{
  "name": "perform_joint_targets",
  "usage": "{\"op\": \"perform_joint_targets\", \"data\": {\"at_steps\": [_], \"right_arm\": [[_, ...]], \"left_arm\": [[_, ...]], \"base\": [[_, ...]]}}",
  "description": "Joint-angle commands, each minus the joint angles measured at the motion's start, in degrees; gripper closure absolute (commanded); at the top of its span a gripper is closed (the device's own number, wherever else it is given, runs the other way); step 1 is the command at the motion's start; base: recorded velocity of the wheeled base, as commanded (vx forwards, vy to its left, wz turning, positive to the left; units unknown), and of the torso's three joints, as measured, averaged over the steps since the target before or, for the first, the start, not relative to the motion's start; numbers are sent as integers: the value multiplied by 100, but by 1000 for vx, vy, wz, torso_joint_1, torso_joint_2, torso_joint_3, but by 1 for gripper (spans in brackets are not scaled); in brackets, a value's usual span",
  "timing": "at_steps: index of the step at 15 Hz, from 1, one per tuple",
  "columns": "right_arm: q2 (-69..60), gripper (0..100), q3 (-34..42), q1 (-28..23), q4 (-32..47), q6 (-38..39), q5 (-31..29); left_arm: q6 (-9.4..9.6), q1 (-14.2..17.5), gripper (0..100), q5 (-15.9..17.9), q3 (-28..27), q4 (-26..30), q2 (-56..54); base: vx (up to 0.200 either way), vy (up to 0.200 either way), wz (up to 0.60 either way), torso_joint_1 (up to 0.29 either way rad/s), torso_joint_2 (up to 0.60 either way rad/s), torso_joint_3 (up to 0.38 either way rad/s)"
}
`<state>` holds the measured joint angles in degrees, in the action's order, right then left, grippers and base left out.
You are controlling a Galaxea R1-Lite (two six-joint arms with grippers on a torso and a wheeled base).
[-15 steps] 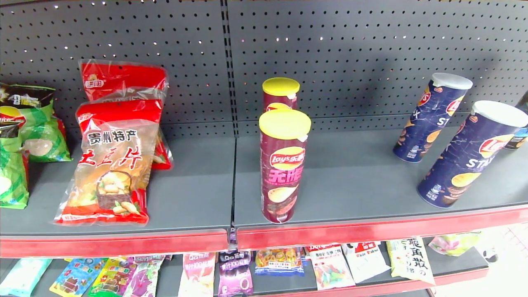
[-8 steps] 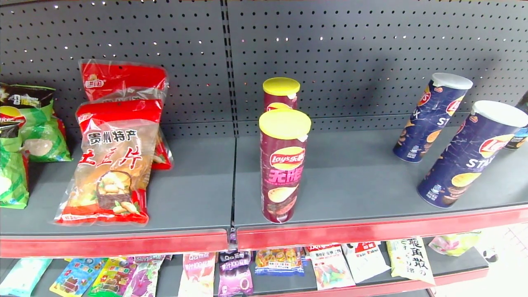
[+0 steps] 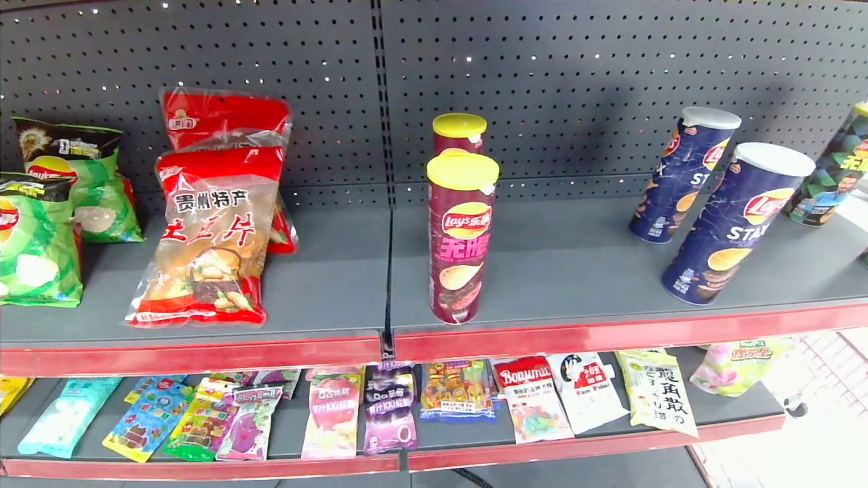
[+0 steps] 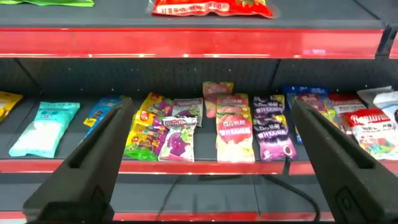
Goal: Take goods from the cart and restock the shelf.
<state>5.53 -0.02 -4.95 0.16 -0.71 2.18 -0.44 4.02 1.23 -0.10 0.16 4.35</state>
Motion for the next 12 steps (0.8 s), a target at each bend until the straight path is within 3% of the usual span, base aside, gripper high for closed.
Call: {"op": "perform_joint_targets", "data": {"at_steps": [1,12], "right_arm": [[18,0,-6,3,2,-8,2],[18,0,2,-6,2,36,2]], "left_arm": [[0,2,0,0,1,2,31],[0,2,0,0,1,2,39]], "base": [[0,-200,0,17,2,-7],[0,-200,0,4,3,2]]}}
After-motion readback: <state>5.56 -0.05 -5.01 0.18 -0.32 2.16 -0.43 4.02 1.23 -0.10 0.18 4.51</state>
